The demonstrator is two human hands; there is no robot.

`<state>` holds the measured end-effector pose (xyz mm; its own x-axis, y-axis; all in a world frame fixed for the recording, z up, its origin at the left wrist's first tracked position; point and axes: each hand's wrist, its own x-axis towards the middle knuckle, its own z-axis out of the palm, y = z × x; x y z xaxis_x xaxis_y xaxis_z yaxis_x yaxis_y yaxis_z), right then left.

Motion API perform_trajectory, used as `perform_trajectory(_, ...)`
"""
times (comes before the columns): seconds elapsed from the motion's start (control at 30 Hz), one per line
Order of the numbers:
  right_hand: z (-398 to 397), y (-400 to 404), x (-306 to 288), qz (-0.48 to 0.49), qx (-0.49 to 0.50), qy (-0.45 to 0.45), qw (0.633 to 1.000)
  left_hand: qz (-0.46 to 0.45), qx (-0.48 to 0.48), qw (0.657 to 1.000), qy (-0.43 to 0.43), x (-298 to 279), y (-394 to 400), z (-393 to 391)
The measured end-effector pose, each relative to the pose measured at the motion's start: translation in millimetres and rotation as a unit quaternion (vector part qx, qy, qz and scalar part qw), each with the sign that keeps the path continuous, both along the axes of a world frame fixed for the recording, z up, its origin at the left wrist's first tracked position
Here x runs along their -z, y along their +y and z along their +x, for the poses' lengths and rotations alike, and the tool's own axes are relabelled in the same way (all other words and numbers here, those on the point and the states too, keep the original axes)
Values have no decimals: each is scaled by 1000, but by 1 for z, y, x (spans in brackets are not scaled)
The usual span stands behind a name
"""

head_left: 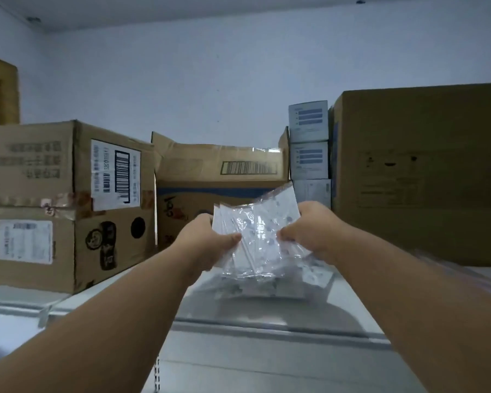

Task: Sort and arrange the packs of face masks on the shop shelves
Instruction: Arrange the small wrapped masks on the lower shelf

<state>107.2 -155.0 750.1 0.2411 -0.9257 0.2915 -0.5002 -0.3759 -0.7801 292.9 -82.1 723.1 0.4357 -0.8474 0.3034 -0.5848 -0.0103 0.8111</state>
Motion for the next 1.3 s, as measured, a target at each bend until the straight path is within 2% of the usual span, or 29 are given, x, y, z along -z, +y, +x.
perform_trajectory(0.1,8,-22,10,-33,-1,125,992,50,-27,996,-67,14,-27,11)
perform_trajectory(0.13,11,-24,11,-59,5,190,980,83,-36,989,-120,18,-31,13)
perform_trajectory(0.2,14,-22,10,-129,36,328,935,146,-71,951,-263,22,-31,13)
perform_trajectory(0.27,17,-20,6,-166,69,395,901,140,-108,914,-364,23,-29,12)
perform_trajectory(0.33,20,-19,1,-177,84,413,889,94,-120,904,-400,20,-29,9)
perform_trajectory(0.47,24,-7,-2,-239,39,385,890,-11,-69,924,-376,18,-22,-1)
perform_trajectory(0.57,25,11,3,-289,3,336,897,-76,-50,924,-370,20,-6,-5)
perform_trajectory(0.73,26,59,22,-412,-27,203,888,-183,-32,922,-339,37,50,-7)
perform_trajectory(0.87,30,125,64,-455,-46,100,883,-233,-34,915,-327,87,117,0)
perform_trajectory(1.0,43,192,137,-432,-71,74,896,-214,-29,921,-325,159,185,16)
perform_trajectory(1.17,58,251,240,-318,-128,93,935,-90,9,944,-318,255,258,29)
perform_trajectory(1.3,41,280,317,-232,-132,90,959,-11,38,954,-298,317,299,26)
